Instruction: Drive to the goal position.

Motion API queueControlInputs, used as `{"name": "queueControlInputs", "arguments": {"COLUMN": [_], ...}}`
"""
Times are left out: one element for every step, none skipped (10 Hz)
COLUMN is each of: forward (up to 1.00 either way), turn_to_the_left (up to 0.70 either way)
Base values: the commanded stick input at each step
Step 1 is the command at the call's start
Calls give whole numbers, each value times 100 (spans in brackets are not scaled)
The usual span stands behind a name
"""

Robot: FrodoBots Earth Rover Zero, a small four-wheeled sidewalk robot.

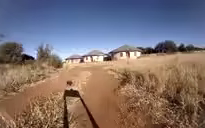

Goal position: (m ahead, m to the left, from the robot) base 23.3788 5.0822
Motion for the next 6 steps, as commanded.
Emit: {"name": "queueControlInputs", "arguments": {"forward": [50, 50, 50, 50, 50, 50], "turn_to_the_left": [0, 0, 0, 0, 0, 0]}}
